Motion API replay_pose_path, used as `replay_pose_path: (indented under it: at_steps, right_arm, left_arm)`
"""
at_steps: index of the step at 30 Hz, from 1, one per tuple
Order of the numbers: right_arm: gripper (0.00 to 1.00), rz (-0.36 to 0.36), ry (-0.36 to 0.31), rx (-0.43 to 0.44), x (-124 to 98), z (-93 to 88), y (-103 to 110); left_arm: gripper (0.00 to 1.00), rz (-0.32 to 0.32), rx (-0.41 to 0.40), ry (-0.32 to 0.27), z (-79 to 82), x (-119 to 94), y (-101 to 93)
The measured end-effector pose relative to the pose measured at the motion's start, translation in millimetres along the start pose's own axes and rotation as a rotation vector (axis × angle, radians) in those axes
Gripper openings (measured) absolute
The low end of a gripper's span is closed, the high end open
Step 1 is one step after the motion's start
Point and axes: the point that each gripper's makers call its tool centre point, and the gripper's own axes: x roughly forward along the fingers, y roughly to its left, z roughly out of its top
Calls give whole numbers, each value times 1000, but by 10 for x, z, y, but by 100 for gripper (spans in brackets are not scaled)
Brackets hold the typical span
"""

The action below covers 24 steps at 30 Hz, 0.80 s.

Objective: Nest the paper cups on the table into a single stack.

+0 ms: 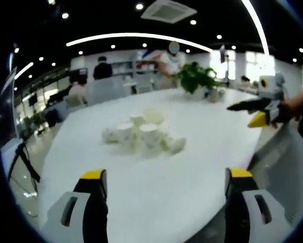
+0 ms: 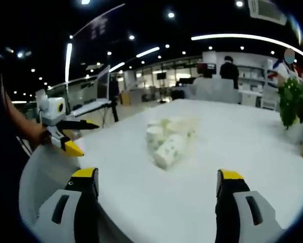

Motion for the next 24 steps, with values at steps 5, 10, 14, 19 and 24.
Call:
replay_pose_path:
  at_steps: [5,10,14,19,24]
  right_arm:
    - [95,12,8,-21,76,48,6]
    - [100,16,40,19,159,107,-89]
    - [100,8,45,18,193,176,-193]
    - [100,-21,35,25,231,268,-341]
    - [100,-15,46,44,307,305,-400]
  left_arm:
    - [99,9,1,-13,30,-10,19]
    - [99,16,-2,-4,14,-11,32]
    - [99,8,-2,-12,24,0,38]
    - [99,8,-6,6,-13,13,48]
    - [99,12,0,23,-33,19,44]
